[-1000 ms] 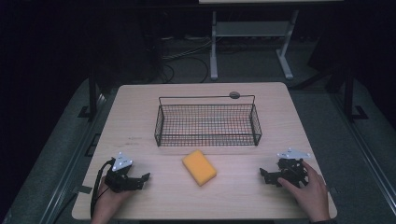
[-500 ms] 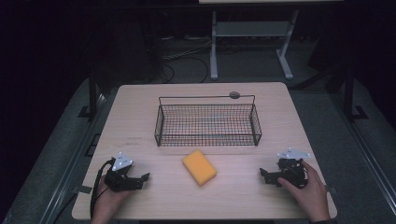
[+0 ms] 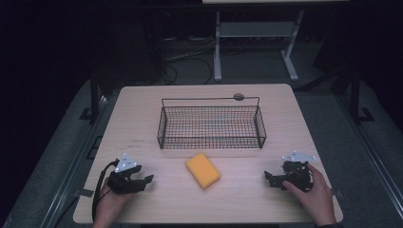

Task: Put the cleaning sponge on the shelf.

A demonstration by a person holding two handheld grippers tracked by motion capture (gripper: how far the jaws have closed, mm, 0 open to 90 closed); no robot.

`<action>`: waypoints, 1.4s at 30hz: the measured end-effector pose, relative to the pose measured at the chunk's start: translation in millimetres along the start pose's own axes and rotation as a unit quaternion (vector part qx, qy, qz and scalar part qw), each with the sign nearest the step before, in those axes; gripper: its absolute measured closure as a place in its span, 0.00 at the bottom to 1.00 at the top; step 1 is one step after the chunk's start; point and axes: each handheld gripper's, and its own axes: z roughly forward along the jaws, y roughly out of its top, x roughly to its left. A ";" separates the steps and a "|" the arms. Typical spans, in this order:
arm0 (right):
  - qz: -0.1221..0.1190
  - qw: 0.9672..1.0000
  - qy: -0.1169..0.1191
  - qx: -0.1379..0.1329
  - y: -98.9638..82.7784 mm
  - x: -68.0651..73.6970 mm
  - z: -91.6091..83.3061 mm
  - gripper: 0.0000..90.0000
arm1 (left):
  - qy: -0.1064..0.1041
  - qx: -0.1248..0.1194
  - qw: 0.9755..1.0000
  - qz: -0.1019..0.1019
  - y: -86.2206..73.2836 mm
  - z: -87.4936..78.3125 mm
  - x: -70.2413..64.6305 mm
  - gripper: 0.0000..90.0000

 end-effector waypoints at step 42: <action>-0.003 1.000 0.000 -0.001 0.2 -0.4 0.3 0.00 | -0.102 0.076 0.989 0.073 73.2 28.2 -45.5 1.00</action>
